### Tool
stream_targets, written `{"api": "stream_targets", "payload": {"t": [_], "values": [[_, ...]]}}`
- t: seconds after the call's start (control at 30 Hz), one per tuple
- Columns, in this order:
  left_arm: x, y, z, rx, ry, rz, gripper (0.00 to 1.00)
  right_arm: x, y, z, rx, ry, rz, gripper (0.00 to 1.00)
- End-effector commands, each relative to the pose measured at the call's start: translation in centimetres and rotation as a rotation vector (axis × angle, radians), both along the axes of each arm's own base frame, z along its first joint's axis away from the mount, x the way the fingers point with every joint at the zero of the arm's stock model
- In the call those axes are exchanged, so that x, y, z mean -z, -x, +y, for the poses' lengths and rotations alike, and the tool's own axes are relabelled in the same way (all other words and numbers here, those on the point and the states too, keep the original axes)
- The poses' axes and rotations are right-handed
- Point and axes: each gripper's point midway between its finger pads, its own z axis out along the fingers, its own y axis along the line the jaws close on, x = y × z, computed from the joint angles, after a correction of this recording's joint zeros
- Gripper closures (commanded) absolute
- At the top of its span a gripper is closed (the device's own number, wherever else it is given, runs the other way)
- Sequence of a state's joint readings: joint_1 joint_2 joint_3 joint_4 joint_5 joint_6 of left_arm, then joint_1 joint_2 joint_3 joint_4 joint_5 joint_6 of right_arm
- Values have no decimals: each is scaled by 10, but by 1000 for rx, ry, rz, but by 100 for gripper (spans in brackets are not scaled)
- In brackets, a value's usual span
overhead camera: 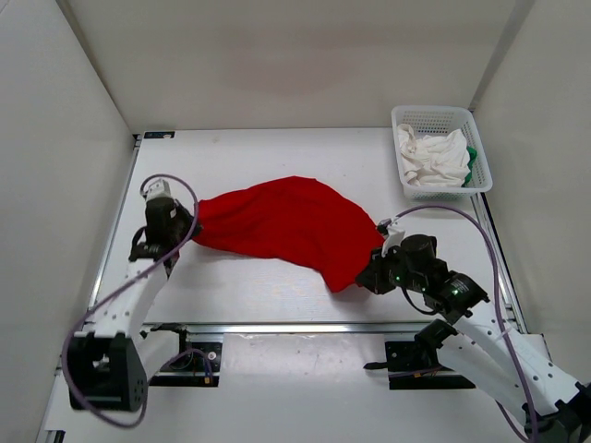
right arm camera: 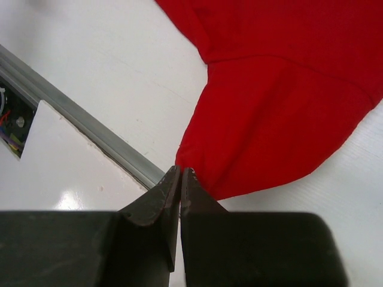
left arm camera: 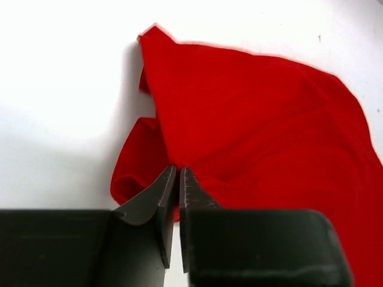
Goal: Fold and stack the t-shirts
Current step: Flatten out the tshirt
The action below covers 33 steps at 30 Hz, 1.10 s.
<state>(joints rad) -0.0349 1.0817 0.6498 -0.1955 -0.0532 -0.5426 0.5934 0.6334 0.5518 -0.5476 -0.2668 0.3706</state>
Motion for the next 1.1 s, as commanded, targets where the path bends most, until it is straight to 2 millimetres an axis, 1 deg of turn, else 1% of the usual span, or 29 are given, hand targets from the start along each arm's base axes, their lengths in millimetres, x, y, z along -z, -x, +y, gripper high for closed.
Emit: {"api": "stream_targets", "payload": {"t": [0.0, 0.03, 0.07, 0.1, 0.13, 0.2, 0.23, 0.27, 0.3, 0.33, 0.4, 0.43, 0.47, 0.5, 0.53, 0.57, 0.6, 0.63, 0.67, 0.73, 0.77, 0.8, 0.83, 0.9, 0.93, 0.97, 1.0, 1.03, 1.07], "values": [[24, 39, -2, 14, 37, 11, 81, -17, 0, 0, 10, -19, -25, 100], [17, 46, -3, 16, 43, -25, 72, -16, 3, -1, 11, -12, -13, 100], [26, 59, -5, 19, 50, -24, 65, -19, 2, 0, 18, -17, -21, 100], [33, 67, -5, 9, 58, -21, 60, -20, 3, -2, 27, -12, -20, 100], [29, 72, -3, 0, 60, -50, 56, -18, 4, -3, 27, -1, -7, 100], [30, 82, 4, -20, 42, -77, 50, -17, 5, -4, 25, 8, 0, 100], [27, 85, 8, -34, 29, -89, 47, -14, 5, -6, 30, 19, 4, 100], [24, 85, 9, -38, 31, -103, 44, -9, 6, -8, 35, 24, 19, 100], [19, 82, 8, -40, 34, -123, 43, -12, 3, -7, 39, 19, 10, 100], [17, 78, 10, -50, 34, -119, 43, -10, 1, -7, 44, 17, 16, 100], [28, 69, 8, -46, 38, -49, 43, -10, 1, -4, 26, 5, 14, 100], [19, 59, 8, -41, 39, -71, 43, -9, -1, -3, 30, -4, 22, 100], [18, 48, 9, -51, 30, -54, 43, -11, -3, -1, 27, -13, 11, 100], [26, 39, 9, -45, 20, -21, 45, -11, -2, 0, 23, -17, 9, 100], [20, 29, 11, -53, 6, -26, 46, -9, -3, 1, 21, -20, 14, 100], [34, 23, 13, -59, -4, 29, 47, -12, -4, 4, 12, -26, -3, 100], [33, 9, 15, -61, -11, 42, 47, -9, -3, 6, 9, -24, 15, 100], [24, -3, 16, -61, -26, 32, 47, -10, -3, 9, -3, -31, 6, 100], [28, -13, 21, -70, -41, 60, 45, -11, -4, 11, -5, -42, 3, 100], [45, -28, 22, -62, -58, 121, 40, -4, 0, 15, -20, -41, 20, 100], [47, -39, 24, -66, -69, 143, 39, 0, -2, 15, -9, -33, 27, 100], [41, -49, 21, -50, -62, 137, 39, -2, -1, 18, -27, -44, 15, 100], [57, -51, 30, -62, -44, 188, 38, -1, -3, 16, -12, -47, 20, 100], [59, -68, 28, -50, -55, 202, 36, -1, -6, 18, -21, -56, 18, 100], [74, -69, 30, -59, -62, 253, 35, -2, -9, 17, -11, -57, 14, 100], [79, -79, 27, -42, -77, 264, 32, -1, -8, 17, -21, -57, 15, 100], [76, -88, 31, -55, -88, 271, 31, -1, -11, 15, -11, -56, 21, 100], [92, -85, 33, -52, -104, 325, 30, -2, -13, 15, -5, -55, 13, 100], [96, -94, 29, -42, -93, 332, 28, -5, -15, 14, -4, -56, 6, 100]]}}
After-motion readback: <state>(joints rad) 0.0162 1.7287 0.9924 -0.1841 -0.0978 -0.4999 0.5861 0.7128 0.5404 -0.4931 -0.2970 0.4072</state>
